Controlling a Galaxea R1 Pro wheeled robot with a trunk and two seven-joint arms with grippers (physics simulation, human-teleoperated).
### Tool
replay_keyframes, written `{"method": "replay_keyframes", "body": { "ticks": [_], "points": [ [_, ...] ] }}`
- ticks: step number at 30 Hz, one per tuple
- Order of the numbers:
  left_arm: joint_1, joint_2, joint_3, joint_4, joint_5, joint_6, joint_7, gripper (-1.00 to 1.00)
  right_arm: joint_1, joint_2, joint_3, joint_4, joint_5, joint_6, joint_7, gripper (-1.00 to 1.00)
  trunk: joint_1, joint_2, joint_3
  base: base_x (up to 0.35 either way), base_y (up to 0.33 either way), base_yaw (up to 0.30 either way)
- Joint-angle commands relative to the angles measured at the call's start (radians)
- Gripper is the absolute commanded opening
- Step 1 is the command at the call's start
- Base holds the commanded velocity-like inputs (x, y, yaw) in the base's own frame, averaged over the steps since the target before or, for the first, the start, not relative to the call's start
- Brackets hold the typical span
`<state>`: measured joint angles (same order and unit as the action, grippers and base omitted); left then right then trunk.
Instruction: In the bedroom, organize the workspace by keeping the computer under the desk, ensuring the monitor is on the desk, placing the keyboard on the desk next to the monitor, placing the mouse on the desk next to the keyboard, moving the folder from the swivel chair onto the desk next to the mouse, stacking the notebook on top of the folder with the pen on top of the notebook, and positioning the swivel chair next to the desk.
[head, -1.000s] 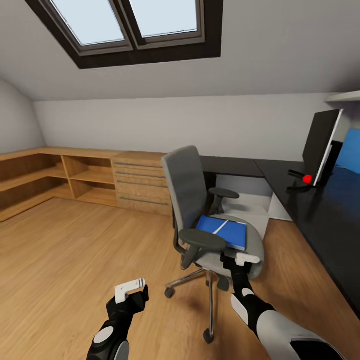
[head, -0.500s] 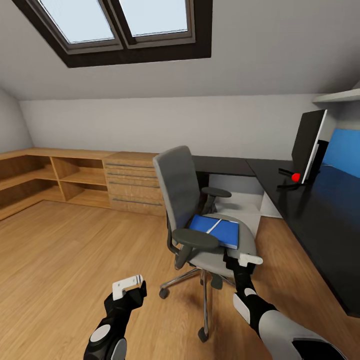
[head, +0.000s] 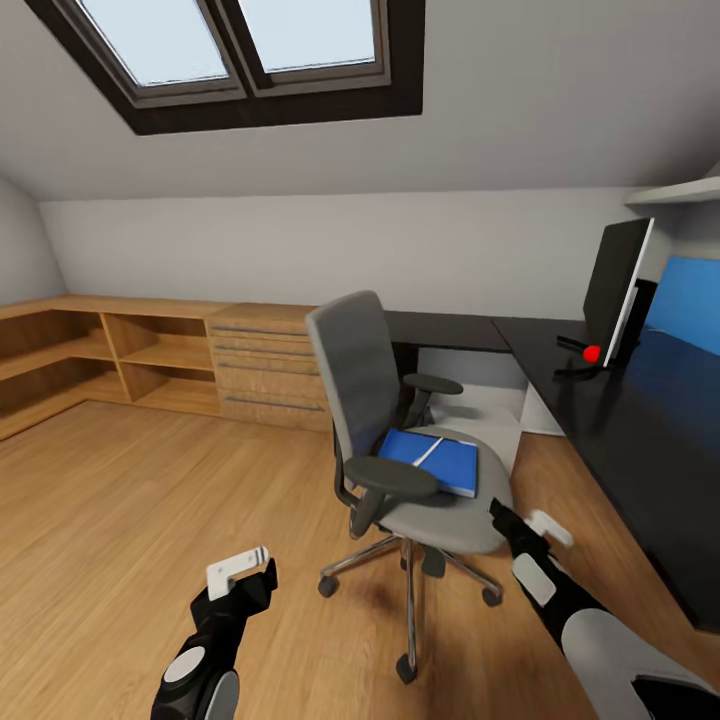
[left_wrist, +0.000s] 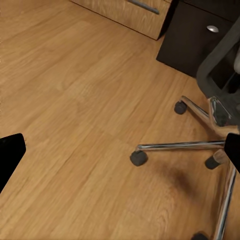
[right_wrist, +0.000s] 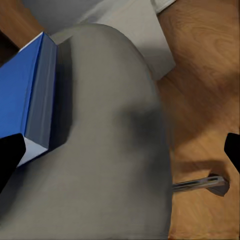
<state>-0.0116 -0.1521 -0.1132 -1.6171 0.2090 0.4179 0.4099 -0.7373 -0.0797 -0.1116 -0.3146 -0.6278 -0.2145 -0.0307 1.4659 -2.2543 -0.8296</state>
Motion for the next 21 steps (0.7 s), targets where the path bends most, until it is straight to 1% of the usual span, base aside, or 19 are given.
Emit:
{"method": "replay_keyframes", "body": {
  "ticks": [1, 3, 7, 17, 20, 21],
  "points": [
    [-0.001, 0.0, -0.001, -0.001, 0.01, 0.002, 0.009, 1.0, -0.001, -0.003, 0.003, -0.003, -0.031, 0.006, 0.001, 1.0, 0.004, -0.008, -0.004, 0.0, 0.0, 0.0],
    [-0.001, 0.0, -0.001, -0.001, 0.01, 0.002, 0.009, 1.0, -0.001, -0.005, 0.004, -0.007, -0.048, 0.01, 0.003, 1.0, 0.011, -0.022, -0.011, 0.0, 0.0, 0.0],
    [-0.001, 0.0, -0.001, -0.001, 0.01, 0.004, 0.009, 1.0, -0.001, -0.006, 0.004, -0.024, -0.061, 0.013, 0.005, 1.0, 0.027, -0.05, -0.023, 0.0, 0.0, 0.0],
    [-0.001, -0.001, -0.002, -0.001, 0.01, 0.006, 0.009, 1.0, -0.001, -0.008, 0.004, -0.034, -0.065, 0.014, 0.005, 1.0, 0.065, -0.12, -0.054, 0.0, 0.0, 0.0],
    [-0.001, -0.001, -0.004, 0.0, 0.01, 0.005, 0.009, 1.0, -0.001, -0.013, 0.005, -0.035, -0.065, 0.014, 0.016, 1.0, 0.065, -0.12, -0.054, 0.0, 0.0, 0.0],
    [-0.001, -0.001, -0.006, 0.0, 0.01, 0.004, 0.008, 1.0, 0.0, -0.014, 0.005, -0.034, -0.065, 0.015, 0.035, 1.0, 0.065, -0.12, -0.054, 0.0, 0.0, 0.0]
  ]
}}
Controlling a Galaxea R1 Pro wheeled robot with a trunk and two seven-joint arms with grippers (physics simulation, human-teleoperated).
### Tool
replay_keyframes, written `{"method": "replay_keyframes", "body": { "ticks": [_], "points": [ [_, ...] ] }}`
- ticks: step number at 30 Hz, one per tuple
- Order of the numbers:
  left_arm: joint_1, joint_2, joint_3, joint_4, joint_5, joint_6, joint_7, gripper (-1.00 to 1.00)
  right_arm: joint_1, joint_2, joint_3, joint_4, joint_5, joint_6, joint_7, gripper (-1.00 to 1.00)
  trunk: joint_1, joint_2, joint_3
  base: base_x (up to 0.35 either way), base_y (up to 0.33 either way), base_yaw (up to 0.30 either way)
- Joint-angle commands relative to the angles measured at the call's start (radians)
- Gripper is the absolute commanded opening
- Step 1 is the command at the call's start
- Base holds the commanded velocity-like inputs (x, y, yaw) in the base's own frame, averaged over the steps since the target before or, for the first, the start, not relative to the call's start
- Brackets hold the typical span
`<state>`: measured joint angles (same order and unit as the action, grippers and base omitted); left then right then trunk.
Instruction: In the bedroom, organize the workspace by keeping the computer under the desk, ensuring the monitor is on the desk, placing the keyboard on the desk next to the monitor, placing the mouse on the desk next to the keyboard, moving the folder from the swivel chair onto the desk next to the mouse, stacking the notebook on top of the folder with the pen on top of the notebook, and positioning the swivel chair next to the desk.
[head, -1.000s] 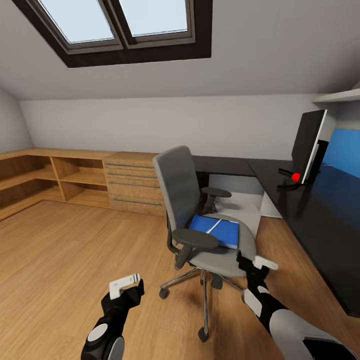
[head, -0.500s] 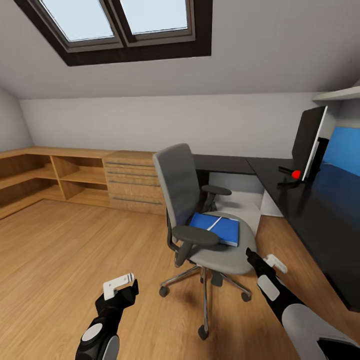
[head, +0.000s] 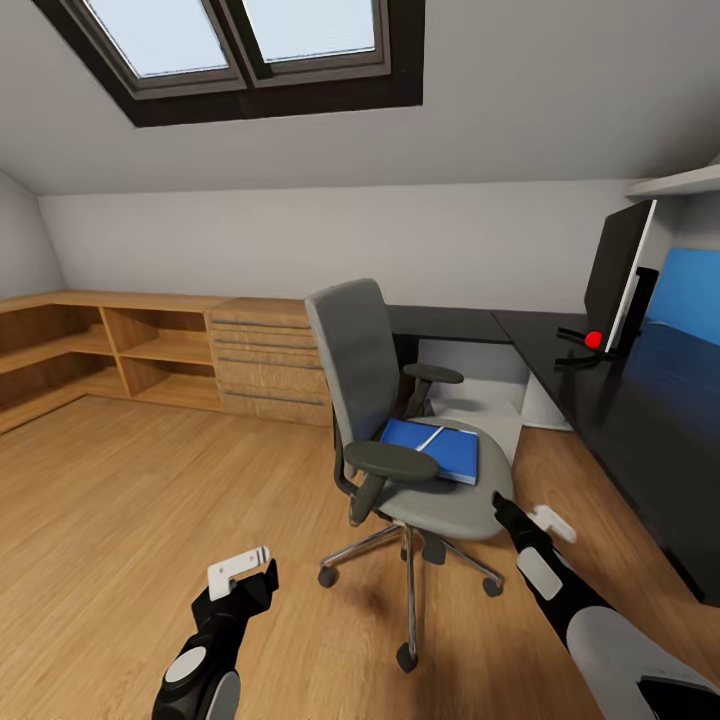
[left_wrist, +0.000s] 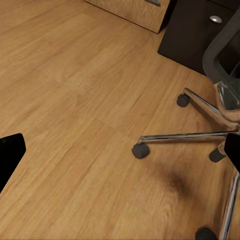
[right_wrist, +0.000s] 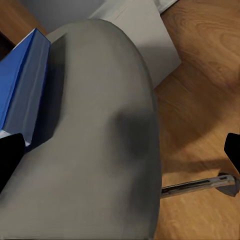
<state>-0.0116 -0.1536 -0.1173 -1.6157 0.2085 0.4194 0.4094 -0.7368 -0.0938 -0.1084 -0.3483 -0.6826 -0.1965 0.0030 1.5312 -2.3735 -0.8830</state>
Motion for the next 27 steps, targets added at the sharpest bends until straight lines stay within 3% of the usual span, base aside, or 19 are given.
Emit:
{"method": "replay_keyframes", "body": {
  "ticks": [1, 12, 18, 27],
  "points": [
    [-0.001, 0.0, -0.002, 0.0, 0.01, 0.002, 0.008, 1.0, 0.0, -0.001, 0.0, 0.004, -0.011, -0.002, 0.031, 1.0, 0.0, 0.0, -0.001, 0.0, 0.0, 0.0],
    [-0.001, 0.0, -0.002, 0.006, 0.008, 0.005, 0.006, 1.0, 0.0, -0.003, -0.001, 0.009, -0.01, -0.004, 0.039, 1.0, 0.0, 0.0, -0.001, 0.137, 0.0, 0.0],
    [-0.001, 0.0, -0.002, 0.007, 0.008, 0.006, 0.006, 1.0, 0.001, -0.023, -0.001, 0.011, -0.012, -0.002, 0.039, 1.0, 0.0, 0.0, -0.001, 0.022, 0.0, 0.0],
    [-0.001, 0.0, -0.002, 0.007, 0.008, 0.007, 0.005, 1.0, 0.001, -0.025, -0.002, 0.01, -0.03, -0.002, 0.04, 1.0, 0.0, 0.0, -0.002, 0.001, 0.0, -0.009]
  ]
}}
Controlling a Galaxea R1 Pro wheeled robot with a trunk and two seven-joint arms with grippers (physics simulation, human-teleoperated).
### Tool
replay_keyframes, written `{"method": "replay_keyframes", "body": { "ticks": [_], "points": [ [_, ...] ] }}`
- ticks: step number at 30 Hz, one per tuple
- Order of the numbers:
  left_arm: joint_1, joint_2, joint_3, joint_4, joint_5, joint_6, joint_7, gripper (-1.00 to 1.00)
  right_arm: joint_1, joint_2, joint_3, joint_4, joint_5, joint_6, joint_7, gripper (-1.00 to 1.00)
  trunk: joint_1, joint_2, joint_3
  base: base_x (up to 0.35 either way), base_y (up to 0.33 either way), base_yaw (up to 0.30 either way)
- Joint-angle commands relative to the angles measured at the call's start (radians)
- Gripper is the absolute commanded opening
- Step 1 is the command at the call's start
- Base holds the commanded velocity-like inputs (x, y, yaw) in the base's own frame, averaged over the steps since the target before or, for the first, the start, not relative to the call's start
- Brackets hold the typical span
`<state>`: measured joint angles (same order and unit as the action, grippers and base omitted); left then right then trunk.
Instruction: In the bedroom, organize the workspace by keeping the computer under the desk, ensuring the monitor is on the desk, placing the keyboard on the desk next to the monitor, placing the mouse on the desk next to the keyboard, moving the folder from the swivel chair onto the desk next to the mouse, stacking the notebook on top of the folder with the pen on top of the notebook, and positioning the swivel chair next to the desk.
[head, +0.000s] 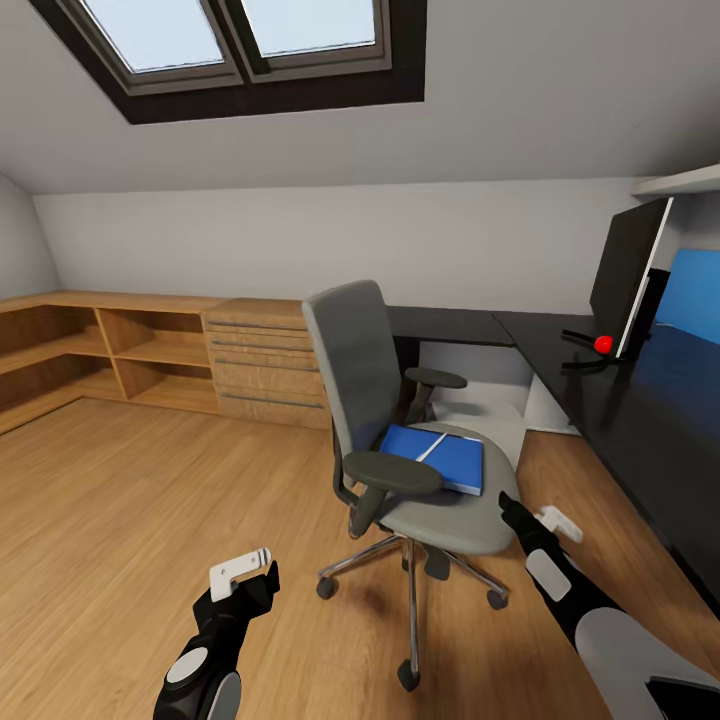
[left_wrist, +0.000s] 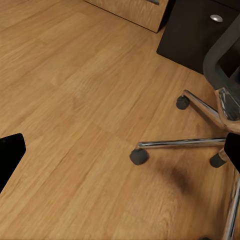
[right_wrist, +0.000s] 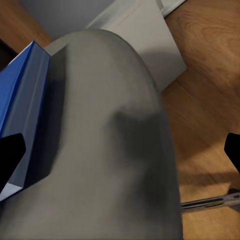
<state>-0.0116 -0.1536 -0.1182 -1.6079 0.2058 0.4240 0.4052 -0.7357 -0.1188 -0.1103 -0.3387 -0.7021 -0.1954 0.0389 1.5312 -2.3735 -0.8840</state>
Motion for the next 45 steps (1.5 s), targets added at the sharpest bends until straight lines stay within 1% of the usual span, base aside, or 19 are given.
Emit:
{"method": "replay_keyframes", "body": {
  "ticks": [1, 7, 9, 10, 12, 13, 16, 19, 26, 31, 34, 35, 36, 37, 39, 41, 45],
  "points": [
    [-0.001, 0.0, -0.001, -0.001, 0.01, 0.002, 0.009, 1.0, 0.0, 0.0, 0.0, 0.001, -0.011, -0.003, 0.004, 1.0, 0.0, 0.0, -0.001, 0.0, 0.0, -0.002],
    [-0.001, 0.001, -0.001, -0.001, 0.01, 0.002, 0.009, 1.0, 0.001, -0.001, 0.0, 0.002, -0.015, -0.004, 0.005, 1.0, 0.0, 0.0, -0.001, 0.127, 0.0, -0.001],
    [-0.001, 0.001, -0.001, -0.001, 0.01, 0.002, 0.009, 1.0, 0.001, -0.006, -0.001, 0.003, -0.016, -0.003, 0.004, 1.0, 0.0, 0.0, -0.001, 0.266, 0.0, 0.0],
    [-0.001, 0.001, 0.0, -0.001, 0.01, 0.002, 0.009, 1.0, 0.001, -0.013, -0.001, 0.005, -0.019, -0.003, 0.003, 1.0, 0.0, 0.0, -0.001, 0.271, 0.0, 0.0],
    [-0.001, 0.0, 0.0, -0.001, 0.01, 0.002, 0.009, 1.0, 0.001, -0.026, -0.001, 0.017, -0.04, -0.002, 0.003, 1.0, 0.0, 0.0, -0.001, 0.165, 0.0, 0.0],
    [-0.001, 0.0, -0.001, -0.001, 0.01, 0.002, 0.009, 1.0, 0.001, -0.028, -0.002, 0.02, -0.049, -0.002, 0.003, 1.0, 0.0, 0.0, -0.001, 0.103, 0.0, 0.0],
    [-0.001, 0.0, -0.001, -0.001, 0.01, 0.002, 0.009, 1.0, 0.001, -0.034, -0.001, 0.031, -0.113, 0.001, 0.004, 1.0, 0.0, 0.0, -0.001, 0.045, 0.0, 0.0],
    [-0.001, 0.0, -0.001, -0.001, 0.01, 0.001, 0.009, 1.0, 0.001, -0.035, -0.001, 0.034, -0.146, 0.004, 0.004, 1.0, 0.0, 0.0, -0.001, 0.071, 0.0, 0.0],
    [-0.001, 0.0, -0.001, -0.001, 0.01, 0.001, 0.009, 1.0, 0.001, -0.033, -0.002, 0.035, -0.166, 0.007, 0.003, 1.0, 0.0, 0.0, -0.001, 0.164, 0.0, 0.0],
    [-0.001, 0.0, -0.001, -0.001, 0.01, 0.001, 0.009, 1.0, 0.001, -0.029, -0.001, 0.039, -0.204, 0.008, 0.0, 1.0, 0.0, 0.0, -0.001, 0.026, 0.0, 0.0],
    [-0.001, 0.0, -0.001, -0.001, 0.01, -0.001, 0.01, 1.0, 0.001, -0.027, -0.001, 0.041, -0.213, 0.038, 0.0, 1.0, 0.0, 0.0, -0.001, 0.003, 0.0, 0.0],
    [-0.001, 0.0, -0.001, -0.001, 0.01, -0.002, 0.01, 1.0, 0.001, -0.026, -0.001, 0.04, -0.214, 0.068, 0.0, 1.0, 0.0, 0.0, -0.001, 0.0, 0.0, 0.0],
    [-0.001, 0.0, -0.001, -0.001, 0.01, -0.002, 0.011, 1.0, 0.001, -0.027, -0.003, 0.04, -0.238, 0.13, 0.0, 1.0, 0.0, 0.0, -0.001, 0.0, 0.0, 0.0],
    [-0.001, 0.0, -0.001, -0.002, 0.01, -0.003, 0.012, 1.0, 0.001, -0.028, -0.003, 0.04, -0.268, 0.137, 0.0, 1.0, 0.0, 0.0, -0.001, 0.0, 0.0, 0.0],
    [-0.001, 0.0, -0.001, -0.002, 0.01, -0.003, 0.013, 1.0, 0.001, -0.03, -0.003, 0.041, -0.316, 0.144, -0.002, 1.0, 0.0, 0.0, -0.001, 0.0, 0.0, 0.0],
    [-0.001, 0.0, -0.001, -0.003, 0.01, -0.003, 0.013, 1.0, 0.001, -0.029, -0.002, 0.041, -0.332, 0.146, -0.002, 1.0, 0.0, 0.0, -0.001, 0.0, 0.0, 0.049],
    [-0.001, 0.0, -0.001, -0.003, 0.01, -0.002, 0.014, 1.0, 0.001, -0.028, -0.002, 0.041, -0.334, 0.146, -0.002, 1.0, 0.0, 0.0, 0.002, 0.0, 0.0, 0.203]
  ]
}}
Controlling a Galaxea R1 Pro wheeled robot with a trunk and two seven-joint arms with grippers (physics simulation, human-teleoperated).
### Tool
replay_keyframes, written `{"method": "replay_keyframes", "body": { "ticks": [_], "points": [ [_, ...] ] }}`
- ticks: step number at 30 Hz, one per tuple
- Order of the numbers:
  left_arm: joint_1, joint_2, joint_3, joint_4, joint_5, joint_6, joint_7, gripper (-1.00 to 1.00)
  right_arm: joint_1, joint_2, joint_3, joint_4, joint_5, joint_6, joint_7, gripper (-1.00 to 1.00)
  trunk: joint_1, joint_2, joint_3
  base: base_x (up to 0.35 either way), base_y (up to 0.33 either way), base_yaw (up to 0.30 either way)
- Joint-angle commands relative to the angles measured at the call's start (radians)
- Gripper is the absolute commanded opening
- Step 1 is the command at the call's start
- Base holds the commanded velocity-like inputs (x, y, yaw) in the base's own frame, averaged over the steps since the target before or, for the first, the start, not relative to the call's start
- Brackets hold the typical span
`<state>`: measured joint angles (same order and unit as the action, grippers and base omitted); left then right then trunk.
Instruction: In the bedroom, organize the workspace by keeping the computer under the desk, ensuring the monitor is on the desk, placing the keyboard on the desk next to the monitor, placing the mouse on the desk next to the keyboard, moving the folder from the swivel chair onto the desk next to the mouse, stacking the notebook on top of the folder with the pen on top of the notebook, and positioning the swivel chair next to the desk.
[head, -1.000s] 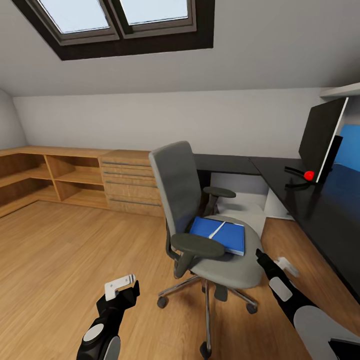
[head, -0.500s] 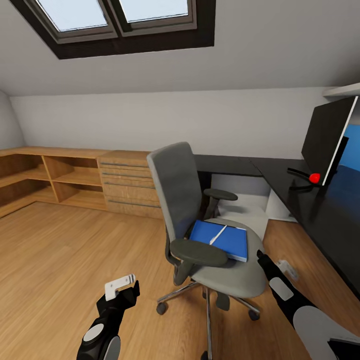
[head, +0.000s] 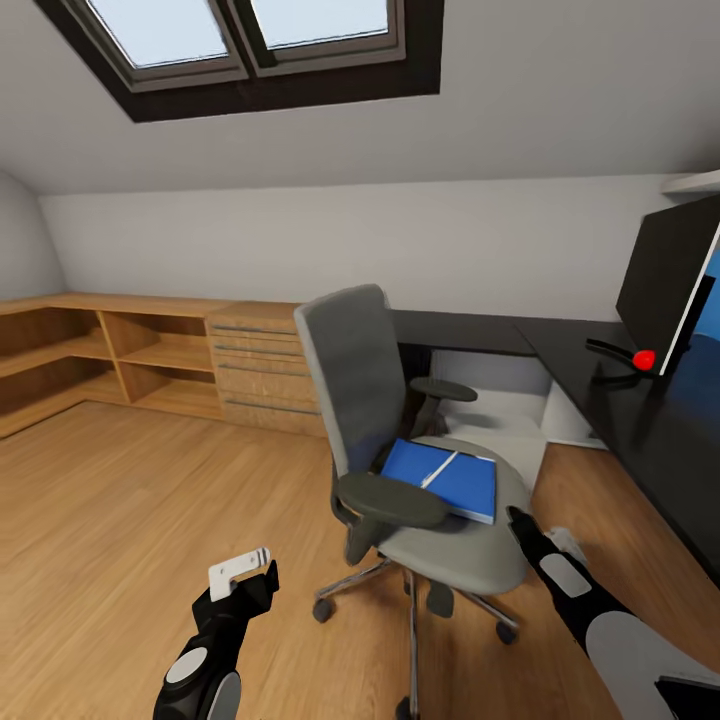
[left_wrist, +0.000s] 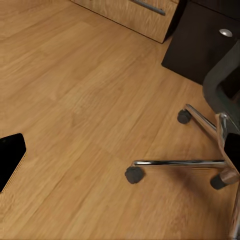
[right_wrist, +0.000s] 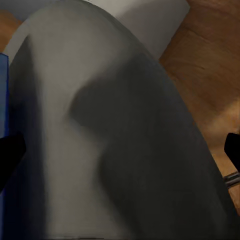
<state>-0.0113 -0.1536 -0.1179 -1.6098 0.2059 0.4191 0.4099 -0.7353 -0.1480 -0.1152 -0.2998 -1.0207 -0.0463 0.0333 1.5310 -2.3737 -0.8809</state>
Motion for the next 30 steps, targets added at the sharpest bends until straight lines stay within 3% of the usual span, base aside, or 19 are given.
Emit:
{"method": "replay_keyframes", "body": {
  "ticks": [1, 10, 19, 30],
  "points": [
    [-0.001, 0.0, -0.002, -0.001, 0.01, 0.003, 0.009, 1.0, 0.001, 0.001, 0.003, 0.002, -0.016, -0.003, 0.003, 1.0, 0.0, 0.0, 0.0, 0.0, 0.0, 0.227],
    [-0.001, 0.0, -0.01, 0.001, 0.01, 0.002, 0.009, 1.0, 0.0, 0.001, 0.003, 0.002, -0.016, -0.003, 0.003, 1.0, 0.0, 0.0, 0.007, 0.0, 0.0, 0.235],
    [-0.001, 0.0, -0.06, 0.02, 0.007, 0.003, 0.009, 1.0, 0.001, 0.004, 0.005, 0.003, -0.015, -0.004, 0.003, 1.0, 0.0, 0.0, 0.015, 0.205, 0.001, 0.236],
    [-0.001, 0.0, -0.065, 0.025, 0.008, 0.004, 0.007, 1.0, 0.001, 0.004, 0.005, 0.002, -0.015, -0.003, 0.005, 1.0, 0.0, 0.0, 0.024, 0.298, 0.04, 0.236]
  ]
}}
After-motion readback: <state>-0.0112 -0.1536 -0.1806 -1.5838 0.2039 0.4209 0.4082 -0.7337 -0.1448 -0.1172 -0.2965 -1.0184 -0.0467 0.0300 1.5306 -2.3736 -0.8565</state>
